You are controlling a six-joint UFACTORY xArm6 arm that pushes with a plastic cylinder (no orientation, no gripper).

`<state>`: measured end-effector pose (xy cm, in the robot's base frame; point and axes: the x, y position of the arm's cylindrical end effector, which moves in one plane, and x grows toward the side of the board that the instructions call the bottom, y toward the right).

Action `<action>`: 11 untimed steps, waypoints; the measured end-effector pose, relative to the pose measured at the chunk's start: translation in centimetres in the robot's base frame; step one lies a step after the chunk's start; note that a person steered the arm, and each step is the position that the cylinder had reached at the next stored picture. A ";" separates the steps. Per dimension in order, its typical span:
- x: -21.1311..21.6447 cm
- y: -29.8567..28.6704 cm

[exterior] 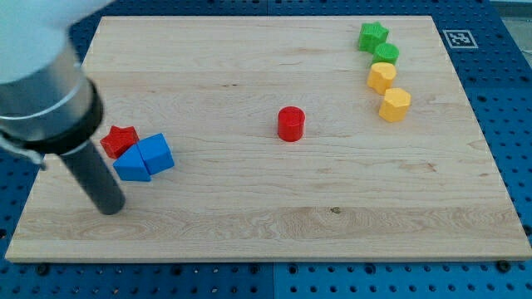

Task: Place the blue triangle in between blue cube and red star

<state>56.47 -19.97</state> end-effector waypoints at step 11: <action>-2.6 3.6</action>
